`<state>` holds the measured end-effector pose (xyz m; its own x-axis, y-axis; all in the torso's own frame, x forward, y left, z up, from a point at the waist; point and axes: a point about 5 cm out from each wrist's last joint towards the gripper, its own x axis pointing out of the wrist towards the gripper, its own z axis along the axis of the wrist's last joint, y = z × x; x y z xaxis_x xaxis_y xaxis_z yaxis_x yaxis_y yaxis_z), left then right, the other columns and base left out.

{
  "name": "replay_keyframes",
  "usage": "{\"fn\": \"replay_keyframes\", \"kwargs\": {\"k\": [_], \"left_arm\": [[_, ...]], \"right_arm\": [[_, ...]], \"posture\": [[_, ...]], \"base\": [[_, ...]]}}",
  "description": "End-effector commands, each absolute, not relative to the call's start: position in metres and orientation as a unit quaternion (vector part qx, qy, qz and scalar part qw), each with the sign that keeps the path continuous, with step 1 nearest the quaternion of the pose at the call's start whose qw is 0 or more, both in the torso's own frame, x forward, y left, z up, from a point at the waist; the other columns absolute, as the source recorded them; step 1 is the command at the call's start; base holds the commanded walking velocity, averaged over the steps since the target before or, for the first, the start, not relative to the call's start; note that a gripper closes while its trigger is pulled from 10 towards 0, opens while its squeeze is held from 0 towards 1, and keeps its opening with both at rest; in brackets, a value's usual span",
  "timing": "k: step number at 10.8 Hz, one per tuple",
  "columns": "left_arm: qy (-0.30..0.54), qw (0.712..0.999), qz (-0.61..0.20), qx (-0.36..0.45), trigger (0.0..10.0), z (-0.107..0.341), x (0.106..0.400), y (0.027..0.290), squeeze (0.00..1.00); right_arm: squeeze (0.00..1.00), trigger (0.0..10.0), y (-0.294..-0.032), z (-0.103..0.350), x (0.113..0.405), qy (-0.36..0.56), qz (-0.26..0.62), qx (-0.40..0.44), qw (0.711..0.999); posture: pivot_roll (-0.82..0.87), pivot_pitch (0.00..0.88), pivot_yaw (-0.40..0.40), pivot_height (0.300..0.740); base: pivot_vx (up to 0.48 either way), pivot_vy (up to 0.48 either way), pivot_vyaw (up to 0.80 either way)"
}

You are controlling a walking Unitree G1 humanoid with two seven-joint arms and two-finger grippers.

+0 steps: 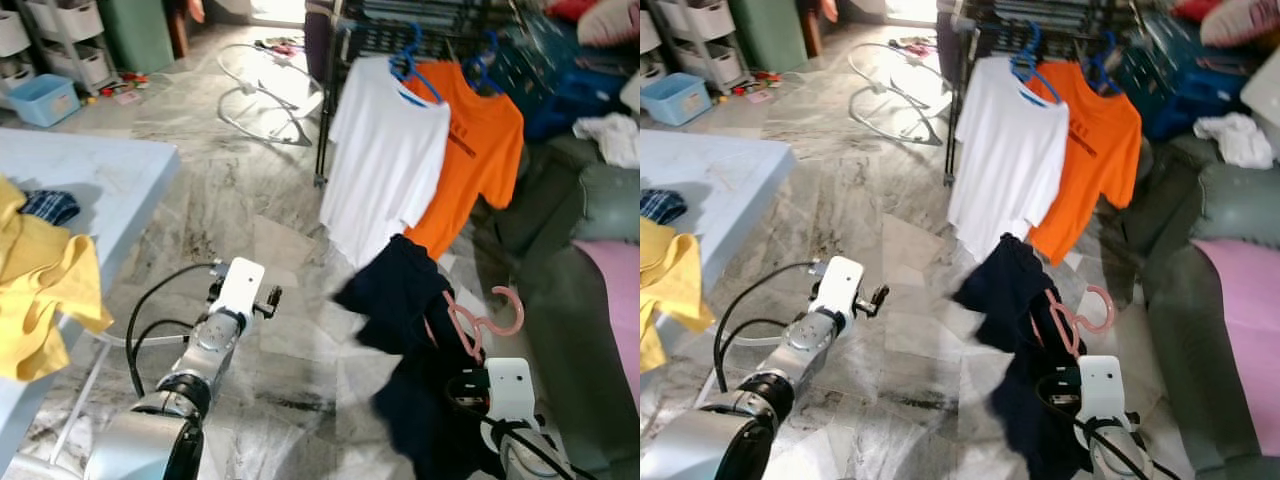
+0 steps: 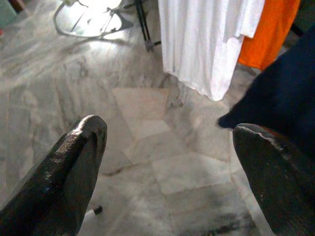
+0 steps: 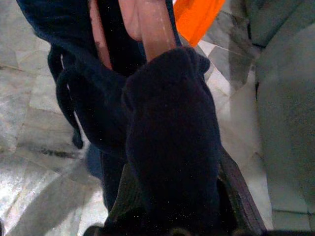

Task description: Hang hanger

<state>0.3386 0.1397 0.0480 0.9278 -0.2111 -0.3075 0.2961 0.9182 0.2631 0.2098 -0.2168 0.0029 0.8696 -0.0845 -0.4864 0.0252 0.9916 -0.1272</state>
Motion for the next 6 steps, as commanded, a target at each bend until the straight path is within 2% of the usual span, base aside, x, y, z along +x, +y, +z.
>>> {"fn": "replay_keyframes", "kwargs": {"k": [1, 3, 4, 5, 6], "left_arm": [[0.122, 0.967, -0.148, 0.170, 10.0, 0.057, 0.345, 0.133, 1.00], [0.151, 0.953, -0.162, 0.208, 10.0, 0.045, 0.338, 0.136, 1.00], [0.166, 0.955, -0.151, 0.192, 10.0, 0.037, 0.332, 0.138, 1.00], [0.179, 0.971, -0.094, 0.127, 10.0, 0.027, 0.322, 0.147, 1.00], [0.188, 0.975, -0.065, 0.102, 10.0, 0.024, 0.320, 0.153, 1.00]], "right_arm": [[0.00, 0.0, -0.218, 0.005, 0.213, 0.242, -0.032, -0.062, 0.968], [0.00, 0.0, -0.210, 0.011, 0.219, 0.215, -0.051, -0.047, 0.974], [0.00, 0.0, -0.211, 0.011, 0.217, 0.203, -0.076, -0.049, 0.975], [0.00, 0.0, -0.213, 0.012, 0.208, 0.180, -0.118, -0.029, 0.976], [0.00, 0.0, -0.212, 0.012, 0.204, 0.180, -0.123, -0.025, 0.976]], "posture": [[-0.04, 0.000, -0.086, 0.740], [-0.04, 0.000, -0.081, 0.740], [-0.05, 0.000, -0.063, 0.740], [-0.06, 0.000, -0.036, 0.740], [-0.06, 0.000, -0.035, 0.740]], "base": [[0.000, 0.000, 0.00], [0.000, 0.000, 0.00], [0.000, 0.000, 0.00], [0.000, 0.000, 0.00], [0.000, 0.000, 0.00]]}}
